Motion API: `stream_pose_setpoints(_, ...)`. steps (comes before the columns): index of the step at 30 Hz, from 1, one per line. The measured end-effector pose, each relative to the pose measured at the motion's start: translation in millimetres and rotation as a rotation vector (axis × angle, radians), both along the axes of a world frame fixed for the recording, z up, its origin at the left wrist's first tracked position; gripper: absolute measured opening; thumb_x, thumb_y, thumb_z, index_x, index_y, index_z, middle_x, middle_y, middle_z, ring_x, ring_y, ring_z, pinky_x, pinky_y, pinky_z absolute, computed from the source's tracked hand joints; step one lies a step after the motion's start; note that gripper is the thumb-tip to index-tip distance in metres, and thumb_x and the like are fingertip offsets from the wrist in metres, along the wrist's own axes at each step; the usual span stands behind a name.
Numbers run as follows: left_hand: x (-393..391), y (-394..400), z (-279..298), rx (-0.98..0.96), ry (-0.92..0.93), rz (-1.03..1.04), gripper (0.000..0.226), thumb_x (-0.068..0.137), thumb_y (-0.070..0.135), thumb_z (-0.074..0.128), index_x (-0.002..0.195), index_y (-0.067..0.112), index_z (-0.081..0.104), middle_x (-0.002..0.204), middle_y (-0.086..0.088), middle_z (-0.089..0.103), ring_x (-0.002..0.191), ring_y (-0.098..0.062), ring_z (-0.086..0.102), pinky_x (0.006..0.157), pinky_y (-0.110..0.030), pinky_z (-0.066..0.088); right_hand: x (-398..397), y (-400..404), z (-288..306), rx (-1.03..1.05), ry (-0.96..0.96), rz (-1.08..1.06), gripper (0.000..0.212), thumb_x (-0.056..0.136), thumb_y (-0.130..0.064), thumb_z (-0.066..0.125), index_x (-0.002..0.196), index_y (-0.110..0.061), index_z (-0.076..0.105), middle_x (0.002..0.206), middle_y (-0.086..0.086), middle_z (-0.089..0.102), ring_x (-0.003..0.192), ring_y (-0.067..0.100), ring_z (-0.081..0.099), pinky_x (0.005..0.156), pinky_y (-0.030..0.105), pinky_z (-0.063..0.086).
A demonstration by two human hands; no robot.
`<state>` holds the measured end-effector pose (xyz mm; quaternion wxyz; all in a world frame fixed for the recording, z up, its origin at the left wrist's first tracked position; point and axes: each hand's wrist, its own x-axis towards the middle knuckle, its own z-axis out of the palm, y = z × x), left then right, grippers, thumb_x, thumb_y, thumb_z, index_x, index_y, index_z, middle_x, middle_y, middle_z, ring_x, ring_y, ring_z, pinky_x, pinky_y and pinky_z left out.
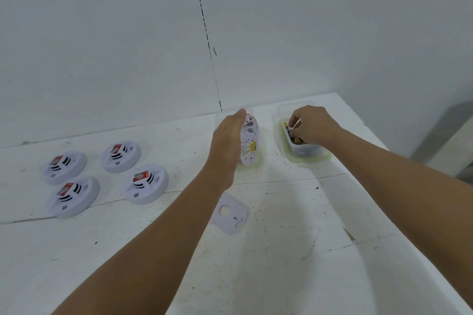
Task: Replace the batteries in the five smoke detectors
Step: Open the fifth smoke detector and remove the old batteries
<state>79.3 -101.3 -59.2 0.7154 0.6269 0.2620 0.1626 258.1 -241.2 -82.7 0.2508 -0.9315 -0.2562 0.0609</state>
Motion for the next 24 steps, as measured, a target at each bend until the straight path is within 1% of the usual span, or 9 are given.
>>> stream_pose_setpoints(4,-2.6,0.7,1.7,0.000,0.015,-0.006,0.052,0.085,0.064,0.056,0.114,0.025,0.072,0.116,-0.007,0.076,0.110,-0.031,0.073,0.101,-0.057,0.055,-3.1,-4.3,6.7,0.047,0.016,-0.003,0.009,0.090,-0.013,0.072,0.099,-0.011,0.073,0.106,-0.002,0.065,0.096,0.018,0.060,0.073,0.028,0.045)
stream_pose_setpoints(7,-4.5,0.6,1.6,-0.002,0.015,-0.004,0.045,0.094,0.060,0.055,0.115,0.024,0.072,0.115,-0.007,0.077,0.109,-0.032,0.073,0.102,-0.057,0.054,-5.5,-4.0,16.1,0.142,0.056,-0.056,0.010,0.094,-0.013,0.060,0.097,-0.010,0.069,0.102,0.000,0.066,0.080,0.017,0.060,0.062,0.030,0.051)
stream_pose_setpoints(11,-8.8,0.8,5.1,-0.010,0.011,-0.006,0.052,0.086,0.063,0.057,0.116,0.024,0.072,0.116,-0.008,0.077,0.110,-0.034,0.073,0.101,-0.060,0.053,-7.9,-3.1,19.4,0.197,0.193,-0.071,0.015,0.094,-0.012,0.049,0.108,-0.013,0.057,0.097,0.004,0.059,0.076,0.019,0.055,0.058,0.031,0.045)
stream_pose_setpoints(13,-11.1,1.3,6.9,-0.011,0.008,0.001,0.045,0.092,0.061,0.057,0.115,0.025,0.072,0.115,-0.007,0.077,0.110,-0.033,0.073,0.101,-0.060,0.053,-6.7,-4.9,15.3,0.140,0.247,-0.030,0.024,0.094,-0.006,0.048,0.116,-0.015,0.053,0.103,0.007,0.058,0.080,0.020,0.054,0.062,0.032,0.044)
stream_pose_setpoints(14,-12.1,1.8,7.4,-0.010,0.007,0.005,0.041,0.097,0.058,0.056,0.114,0.025,0.072,0.115,-0.007,0.077,0.110,-0.033,0.073,0.101,-0.059,0.054,-5.7,-6.2,12.6,0.114,0.253,-0.014,0.028,0.094,-0.003,0.048,0.118,-0.016,0.053,0.110,0.010,0.060,0.085,0.023,0.057,0.068,0.034,0.046)
stream_pose_setpoints(17,-16.0,3.4,9.3,-0.018,0.010,0.014,0.036,0.102,0.054,0.053,0.114,0.026,0.072,0.114,-0.006,0.077,0.109,-0.032,0.073,0.100,-0.055,0.055,-3.5,-11.2,8.3,0.063,0.218,0.013,0.037,0.093,0.001,0.054,0.125,-0.019,0.054,0.123,0.011,0.061,0.109,0.032,0.062,0.083,0.039,0.052)
stream_pose_setpoints(20,-20.4,6.5,10.7,-0.022,0.007,0.014,0.035,0.103,0.052,0.053,0.112,0.024,0.072,0.112,-0.008,0.077,0.104,-0.032,0.075,0.089,-0.048,0.059,-1.4,-16.1,9.4,0.003,0.147,0.039,0.039,0.097,-0.005,0.058,0.133,-0.019,0.055,0.122,0.008,0.063,0.111,0.029,0.061,0.083,0.036,0.051)
stream_pose_setpoints(22,-24.1,8.3,11.6,-0.037,0.000,0.015,0.032,0.103,0.050,0.053,0.108,0.024,0.072,0.105,-0.006,0.078,0.093,-0.028,0.076,0.082,-0.044,0.060,0.5,-18.3,9.5,-0.014,0.124,0.047,0.035,0.098,-0.009,0.060,0.131,-0.019,0.059,0.122,0.007,0.065,0.111,0.027,0.062,0.087,0.036,0.053)
stream_pose_setpoints(24,-27.3,10.9,12.0,-0.058,-0.005,0.024,0.030,0.103,0.050,0.055,0.105,0.026,0.072,0.100,-0.002,0.078,0.092,-0.026,0.075,0.084,-0.045,0.060,0.8,-18.6,9.6,-0.036,0.097,0.048,0.032,0.096,-0.009,0.062,0.127,-0.017,0.062,0.122,0.005,0.065,0.110,0.025,0.062,0.088,0.035,0.053)
